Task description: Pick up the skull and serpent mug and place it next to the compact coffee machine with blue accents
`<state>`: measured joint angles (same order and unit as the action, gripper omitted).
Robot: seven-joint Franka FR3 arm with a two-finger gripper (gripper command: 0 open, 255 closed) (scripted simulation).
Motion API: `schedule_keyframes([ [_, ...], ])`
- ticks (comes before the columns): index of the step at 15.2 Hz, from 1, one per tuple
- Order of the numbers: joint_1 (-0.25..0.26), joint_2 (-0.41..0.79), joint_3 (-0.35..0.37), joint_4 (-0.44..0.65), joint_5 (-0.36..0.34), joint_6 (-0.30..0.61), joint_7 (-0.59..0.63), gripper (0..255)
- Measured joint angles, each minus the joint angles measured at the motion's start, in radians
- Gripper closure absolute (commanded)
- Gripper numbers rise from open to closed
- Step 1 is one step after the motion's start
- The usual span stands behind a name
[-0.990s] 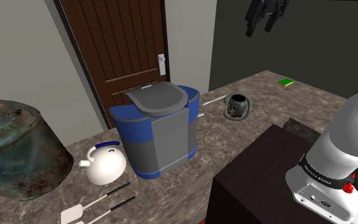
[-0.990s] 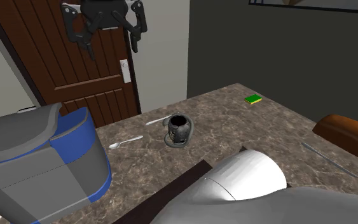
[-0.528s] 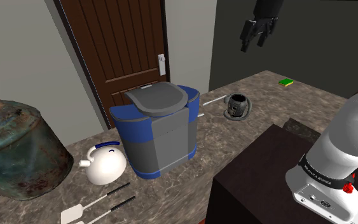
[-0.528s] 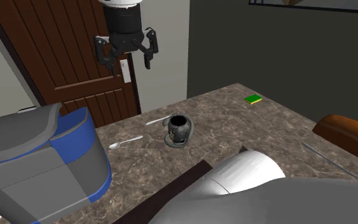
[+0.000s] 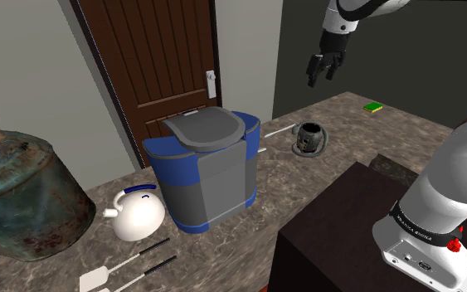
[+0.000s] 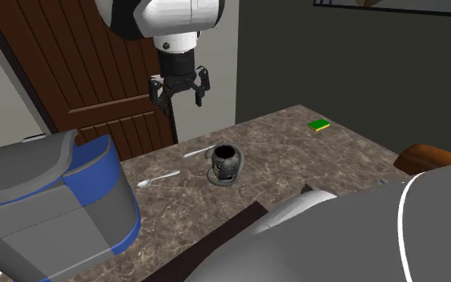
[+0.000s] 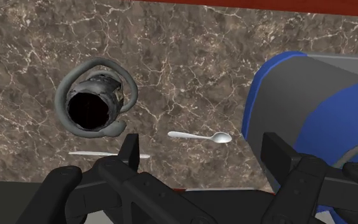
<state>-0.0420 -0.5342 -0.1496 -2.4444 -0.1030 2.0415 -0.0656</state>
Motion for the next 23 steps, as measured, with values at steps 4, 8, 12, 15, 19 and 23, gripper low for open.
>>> schedule_keyframes([
  [4,-0.01,0.127,-0.058,0.001,-0.006,0.108,-0.071,0],
  [8,-0.01,0.258,-0.1,0.012,0.007,0.208,-0.13,0],
  [12,-0.016,0.405,-0.145,0.064,0.04,0.281,-0.216,0],
  [15,-0.023,0.524,-0.166,0.117,0.083,0.328,-0.281,0],
  [19,-0.045,0.687,-0.175,0.177,0.151,0.403,-0.371,0],
  [23,-0.087,0.849,-0.161,0.273,0.217,0.44,-0.457,0],
])
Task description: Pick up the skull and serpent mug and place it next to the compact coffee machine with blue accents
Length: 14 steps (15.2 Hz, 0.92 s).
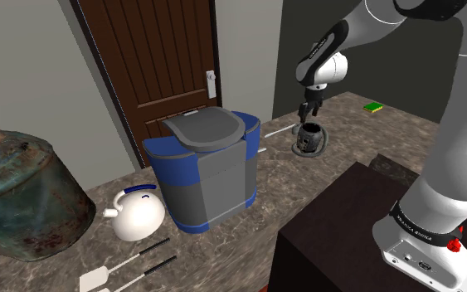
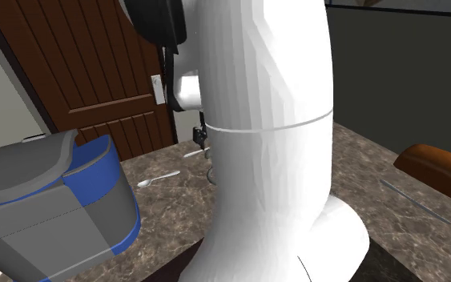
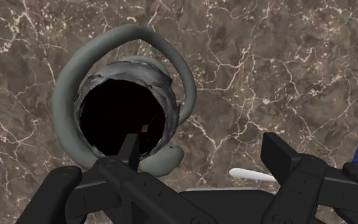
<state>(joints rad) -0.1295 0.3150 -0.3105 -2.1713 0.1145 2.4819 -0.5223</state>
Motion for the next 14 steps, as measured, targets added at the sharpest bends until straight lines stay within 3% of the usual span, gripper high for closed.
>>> schedule_keyframes([
  [7,-0.082,0.249,0.04,0.186,0.064,0.025,-0.095,0],
  [14,-0.104,0.336,0.064,0.218,0.088,0.079,-0.112,0],
])
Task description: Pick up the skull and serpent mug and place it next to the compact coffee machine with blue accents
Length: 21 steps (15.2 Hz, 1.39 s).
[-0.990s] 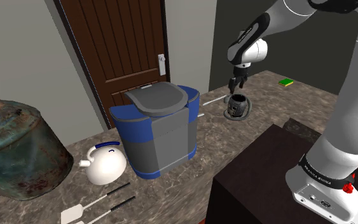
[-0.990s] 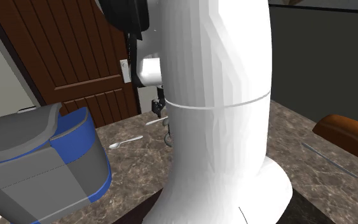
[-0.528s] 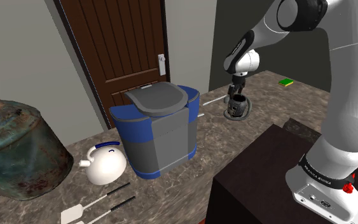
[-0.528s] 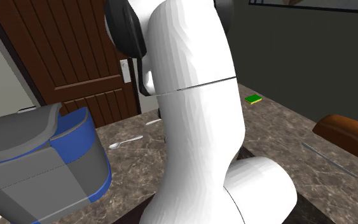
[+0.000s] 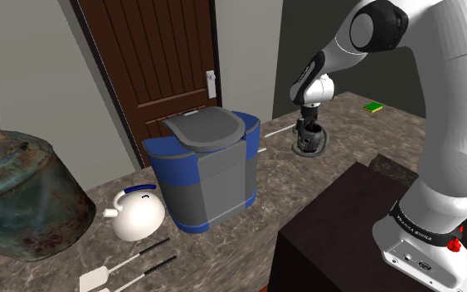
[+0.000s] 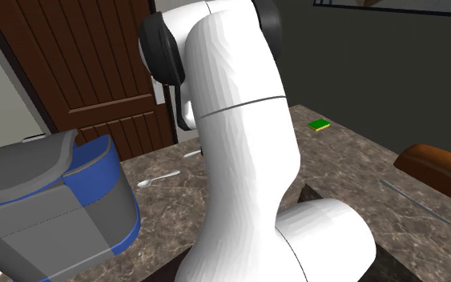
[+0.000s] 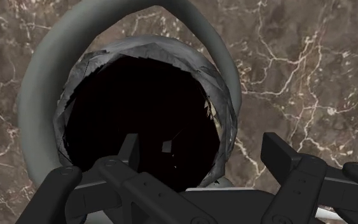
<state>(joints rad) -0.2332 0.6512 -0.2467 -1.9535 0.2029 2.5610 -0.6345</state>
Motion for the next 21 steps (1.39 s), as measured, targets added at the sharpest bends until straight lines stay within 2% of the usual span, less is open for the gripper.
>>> schedule_keyframes([
  [6,-0.002,0.009,0.003,0.002,0.003,0.007,-0.002,0],
  [7,-0.002,0.009,0.003,0.002,0.003,0.007,-0.002,255],
  [17,-0.003,0.009,0.003,0.003,0.003,0.006,-0.002,255],
  [21,0.006,-0.027,-0.008,-0.012,-0.008,-0.018,0.004,255],
])
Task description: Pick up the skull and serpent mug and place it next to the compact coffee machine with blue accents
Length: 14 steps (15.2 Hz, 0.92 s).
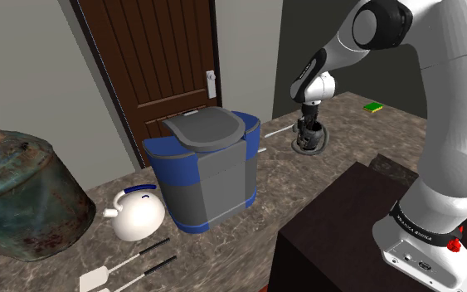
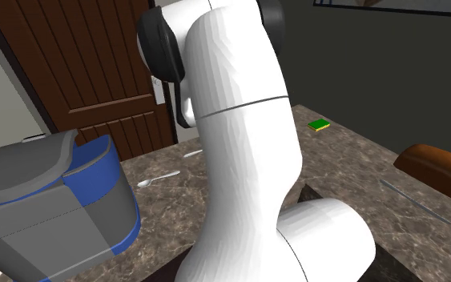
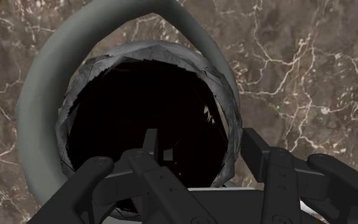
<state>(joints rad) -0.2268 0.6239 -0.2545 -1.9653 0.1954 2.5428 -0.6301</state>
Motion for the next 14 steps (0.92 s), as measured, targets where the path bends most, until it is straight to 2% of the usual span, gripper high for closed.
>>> schedule_keyframes([
  [14,0.029,-0.142,-0.042,-0.011,-0.049,-0.128,0.026,255],
])
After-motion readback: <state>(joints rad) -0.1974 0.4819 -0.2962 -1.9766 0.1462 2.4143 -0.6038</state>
